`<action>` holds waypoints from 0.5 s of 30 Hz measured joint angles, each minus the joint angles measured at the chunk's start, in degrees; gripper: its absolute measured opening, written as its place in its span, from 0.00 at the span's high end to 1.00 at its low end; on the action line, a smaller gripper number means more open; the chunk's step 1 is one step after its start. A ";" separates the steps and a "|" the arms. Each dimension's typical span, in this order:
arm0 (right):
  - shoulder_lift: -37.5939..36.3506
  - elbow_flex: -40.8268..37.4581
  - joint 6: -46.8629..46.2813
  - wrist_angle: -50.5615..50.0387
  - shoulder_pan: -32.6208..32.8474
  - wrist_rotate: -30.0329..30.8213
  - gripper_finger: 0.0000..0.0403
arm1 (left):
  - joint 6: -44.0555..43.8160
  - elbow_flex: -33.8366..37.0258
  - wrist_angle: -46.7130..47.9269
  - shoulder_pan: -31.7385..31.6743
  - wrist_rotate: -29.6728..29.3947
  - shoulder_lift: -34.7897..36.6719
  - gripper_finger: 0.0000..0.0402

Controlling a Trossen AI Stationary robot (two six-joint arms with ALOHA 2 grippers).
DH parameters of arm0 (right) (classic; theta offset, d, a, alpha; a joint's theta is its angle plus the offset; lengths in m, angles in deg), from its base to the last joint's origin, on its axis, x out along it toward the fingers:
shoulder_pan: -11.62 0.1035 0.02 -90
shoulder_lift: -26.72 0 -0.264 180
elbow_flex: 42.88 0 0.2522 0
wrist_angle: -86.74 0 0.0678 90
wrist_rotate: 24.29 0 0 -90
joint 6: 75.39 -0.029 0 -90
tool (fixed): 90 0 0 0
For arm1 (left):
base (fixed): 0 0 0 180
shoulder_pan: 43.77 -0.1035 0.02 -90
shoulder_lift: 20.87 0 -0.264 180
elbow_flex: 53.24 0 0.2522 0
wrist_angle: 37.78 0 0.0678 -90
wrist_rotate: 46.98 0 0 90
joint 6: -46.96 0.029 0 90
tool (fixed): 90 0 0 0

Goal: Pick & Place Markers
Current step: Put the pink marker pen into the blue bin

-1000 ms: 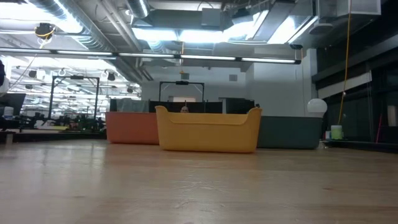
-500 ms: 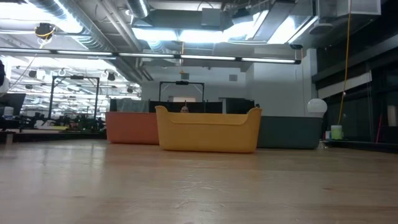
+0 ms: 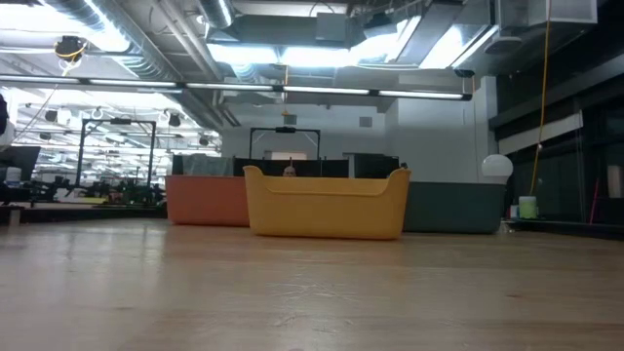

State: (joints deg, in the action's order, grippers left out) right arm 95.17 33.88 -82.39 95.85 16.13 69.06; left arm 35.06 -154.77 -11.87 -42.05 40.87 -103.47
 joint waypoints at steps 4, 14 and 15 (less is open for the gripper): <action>0.00 0.01 0.05 -0.01 0.00 0.01 0.92 | -0.79 0.00 1.17 0.00 -1.07 0.00 0.60; -0.55 0.01 0.15 -1.04 0.00 -0.46 0.92 | -0.55 0.04 6.41 -0.33 -0.72 2.05 0.55; -0.78 0.01 0.41 -1.53 0.00 -0.45 0.92 | -0.35 0.04 7.47 -0.33 -0.98 2.49 0.55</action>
State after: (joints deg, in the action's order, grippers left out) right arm 94.38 33.88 -81.98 94.32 16.13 68.61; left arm 34.71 -154.72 -4.41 -42.38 39.89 -100.99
